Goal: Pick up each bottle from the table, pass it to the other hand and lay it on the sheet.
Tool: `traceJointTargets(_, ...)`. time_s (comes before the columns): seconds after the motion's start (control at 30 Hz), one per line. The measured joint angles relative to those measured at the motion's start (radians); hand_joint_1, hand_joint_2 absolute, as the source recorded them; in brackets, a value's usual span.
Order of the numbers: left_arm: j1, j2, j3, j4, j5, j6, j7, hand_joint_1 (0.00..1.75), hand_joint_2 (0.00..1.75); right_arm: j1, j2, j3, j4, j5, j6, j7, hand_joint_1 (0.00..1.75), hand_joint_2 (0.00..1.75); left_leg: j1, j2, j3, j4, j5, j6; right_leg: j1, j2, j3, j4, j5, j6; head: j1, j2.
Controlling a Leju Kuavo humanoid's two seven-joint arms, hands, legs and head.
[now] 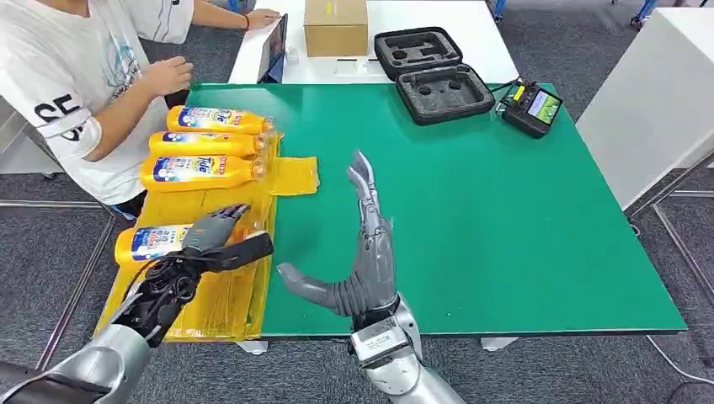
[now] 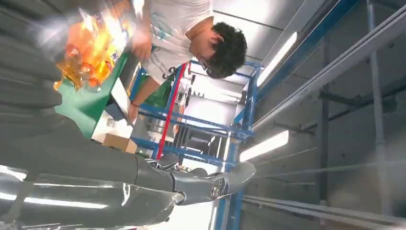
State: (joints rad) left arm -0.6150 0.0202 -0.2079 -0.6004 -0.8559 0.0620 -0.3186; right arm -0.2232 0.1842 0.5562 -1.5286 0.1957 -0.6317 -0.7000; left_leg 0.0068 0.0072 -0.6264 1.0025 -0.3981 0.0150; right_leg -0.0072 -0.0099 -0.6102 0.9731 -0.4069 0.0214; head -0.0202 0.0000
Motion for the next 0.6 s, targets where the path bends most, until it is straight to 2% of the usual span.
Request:
traceJointTargets(0.03, -0.007, -0.003, 0.008, 0.005, 0.032, -0.039, -0.012, 0.00, 0.00, 0.000, -0.001, 0.000, 0.001, 0.001, -0.002, 0.000, 0.00, 1.75, 0.000, 0.000, 0.000, 0.000, 0.000, 0.000, 0.000, 0.000, 0.000, 0.000, 0.000, 0.000, 0.000, 0.000)
traceJointTargets(0.27, -0.039, -0.017, 0.058, 0.029, 0.177, -0.190, -0.048, 0.00, 0.00, 0.000, -0.005, -0.006, 0.012, 0.002, -0.008, 0.000, 0.00, 1.75, 0.000, 0.000, 0.004, 0.000, 0.000, 0.000, 0.000, 0.000, 0.004, 0.000, 0.000, 0.000, 0.000, 0.000)
traceJointTargets(0.53, -0.050, -0.041, 0.210, 0.056, 0.616, -0.518, -0.079, 0.00, 0.00, 0.000, -0.005, -0.007, 0.035, 0.008, -0.004, 0.000, 0.00, 1.75, 0.000, 0.000, 0.008, -0.001, 0.000, 0.000, 0.000, -0.001, 0.008, 0.000, 0.000, 0.000, 0.000, 0.000)
traceJointTargets(0.6, -0.028, -0.050, 0.252, 0.058, 0.704, -0.553, -0.076, 0.00, 0.00, 0.000, -0.005, -0.007, 0.042, 0.016, 0.002, 0.000, 0.00, 1.75, -0.001, 0.000, 0.007, 0.000, 0.000, 0.000, 0.000, 0.000, 0.007, 0.000, 0.000, 0.000, 0.000, 0.000)
